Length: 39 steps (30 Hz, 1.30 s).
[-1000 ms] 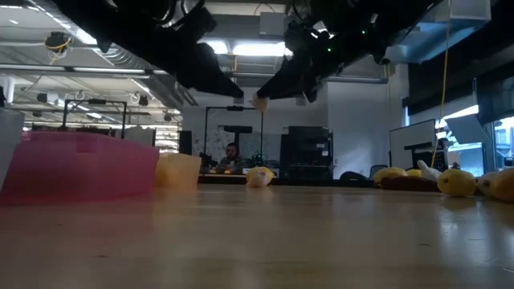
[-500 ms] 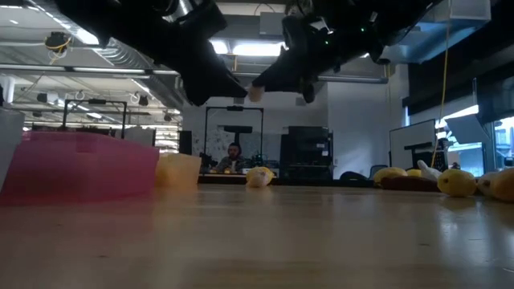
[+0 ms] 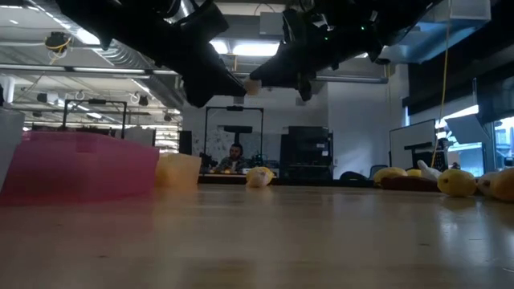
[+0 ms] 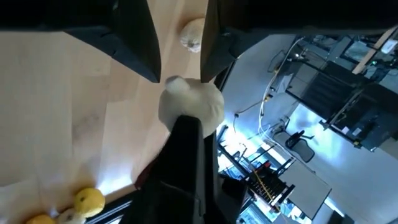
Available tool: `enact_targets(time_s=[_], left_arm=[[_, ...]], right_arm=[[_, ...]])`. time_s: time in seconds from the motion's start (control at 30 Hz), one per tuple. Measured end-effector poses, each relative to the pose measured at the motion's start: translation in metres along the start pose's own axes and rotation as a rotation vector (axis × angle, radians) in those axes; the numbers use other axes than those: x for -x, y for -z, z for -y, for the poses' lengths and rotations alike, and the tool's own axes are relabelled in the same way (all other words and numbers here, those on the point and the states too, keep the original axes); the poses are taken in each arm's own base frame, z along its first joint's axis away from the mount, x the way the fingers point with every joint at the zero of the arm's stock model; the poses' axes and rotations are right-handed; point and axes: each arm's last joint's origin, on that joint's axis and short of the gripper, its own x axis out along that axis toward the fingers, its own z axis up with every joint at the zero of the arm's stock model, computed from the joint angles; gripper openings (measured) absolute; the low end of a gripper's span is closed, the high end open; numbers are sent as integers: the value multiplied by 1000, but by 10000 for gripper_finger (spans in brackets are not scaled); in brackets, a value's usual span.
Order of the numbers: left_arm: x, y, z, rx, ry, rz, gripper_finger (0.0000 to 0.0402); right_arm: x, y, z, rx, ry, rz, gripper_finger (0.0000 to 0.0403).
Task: Sort produce into baskets
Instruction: Put the garlic into the transparent bin
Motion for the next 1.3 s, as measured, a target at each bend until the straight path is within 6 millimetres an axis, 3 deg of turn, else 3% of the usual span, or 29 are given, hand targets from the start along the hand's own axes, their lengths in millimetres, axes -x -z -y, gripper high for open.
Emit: enact_targets(time_s=[1.3], left_arm=[[0,-4,-3,-8,-19,35,97]], right_arm=[[0,0,0,-9,-7,-5,46]])
